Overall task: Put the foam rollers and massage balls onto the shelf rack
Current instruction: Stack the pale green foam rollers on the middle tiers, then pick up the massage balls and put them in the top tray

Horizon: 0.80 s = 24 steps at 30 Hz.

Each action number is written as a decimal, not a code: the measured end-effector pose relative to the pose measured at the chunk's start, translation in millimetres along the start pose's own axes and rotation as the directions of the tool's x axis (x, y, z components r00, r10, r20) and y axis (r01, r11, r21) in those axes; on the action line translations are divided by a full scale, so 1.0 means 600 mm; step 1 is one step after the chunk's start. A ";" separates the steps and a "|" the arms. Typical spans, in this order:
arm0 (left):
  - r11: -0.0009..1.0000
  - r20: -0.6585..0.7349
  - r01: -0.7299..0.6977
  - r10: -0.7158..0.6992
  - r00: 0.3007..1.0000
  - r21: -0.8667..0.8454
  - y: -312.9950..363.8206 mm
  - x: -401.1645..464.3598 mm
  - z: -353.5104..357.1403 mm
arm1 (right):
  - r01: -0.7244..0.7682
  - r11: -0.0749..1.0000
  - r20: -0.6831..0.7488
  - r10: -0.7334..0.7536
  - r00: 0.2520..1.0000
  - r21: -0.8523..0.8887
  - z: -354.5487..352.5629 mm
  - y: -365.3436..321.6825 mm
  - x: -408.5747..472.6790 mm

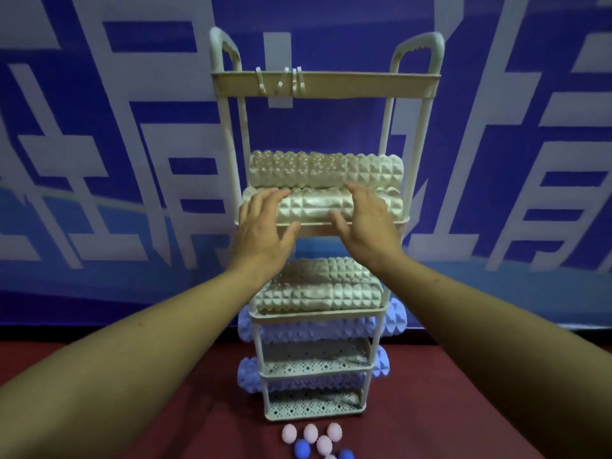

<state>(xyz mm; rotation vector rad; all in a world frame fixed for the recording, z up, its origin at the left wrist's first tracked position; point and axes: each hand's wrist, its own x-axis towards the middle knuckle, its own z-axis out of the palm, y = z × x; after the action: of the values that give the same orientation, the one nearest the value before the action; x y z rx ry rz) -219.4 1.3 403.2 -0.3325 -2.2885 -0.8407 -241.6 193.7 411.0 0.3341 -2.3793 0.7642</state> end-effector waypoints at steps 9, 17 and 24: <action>0.979 0.066 0.133 -0.124 0.990 -0.155 -0.155 -0.353 0.090 | -0.132 0.953 0.264 0.057 0.963 0.273 0.177 0.029 -0.328; 0.928 0.387 0.368 -0.364 0.847 0.066 -0.352 -0.607 0.193 | -0.472 0.877 0.646 0.310 0.698 0.089 0.387 0.138 -0.586; 0.858 0.467 0.402 -0.512 0.721 0.320 -0.485 -0.750 0.278 | -0.578 0.816 0.729 0.409 0.549 -0.023 0.529 0.208 -0.743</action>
<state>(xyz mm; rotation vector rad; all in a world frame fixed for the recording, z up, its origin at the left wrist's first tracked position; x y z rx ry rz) -95.9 -114.9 -131.8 0.1339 -3.0403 -0.8121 -94.0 127.0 -126.6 0.0002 -3.2036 1.3789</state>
